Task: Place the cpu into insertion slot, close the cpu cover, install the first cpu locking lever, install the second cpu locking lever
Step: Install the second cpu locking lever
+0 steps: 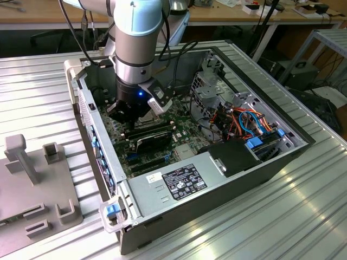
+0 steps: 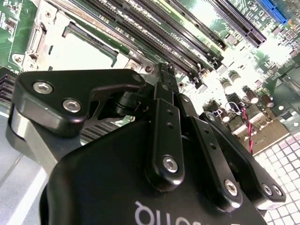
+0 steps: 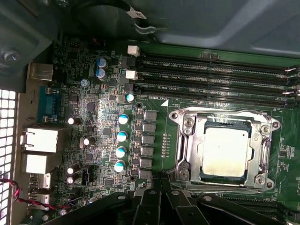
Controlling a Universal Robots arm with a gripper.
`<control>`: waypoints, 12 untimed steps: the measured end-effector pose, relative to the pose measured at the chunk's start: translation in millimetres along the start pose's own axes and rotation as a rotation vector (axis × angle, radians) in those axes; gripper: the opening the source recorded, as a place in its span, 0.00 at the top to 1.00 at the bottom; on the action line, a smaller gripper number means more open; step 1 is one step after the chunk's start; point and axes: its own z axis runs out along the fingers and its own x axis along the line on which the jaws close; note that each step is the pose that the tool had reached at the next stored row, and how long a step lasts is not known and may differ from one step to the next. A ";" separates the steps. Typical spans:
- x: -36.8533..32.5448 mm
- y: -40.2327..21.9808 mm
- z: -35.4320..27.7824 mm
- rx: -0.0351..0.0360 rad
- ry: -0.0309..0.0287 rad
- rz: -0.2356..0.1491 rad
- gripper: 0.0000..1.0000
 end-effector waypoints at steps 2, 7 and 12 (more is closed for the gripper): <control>-0.8 0.1 0.0 0.0001 0.0003 0.000 0.89; -5.8 -0.4 0.7 0.0002 0.0001 0.000 0.89; -5.8 -0.4 0.8 0.0001 0.0000 0.000 0.89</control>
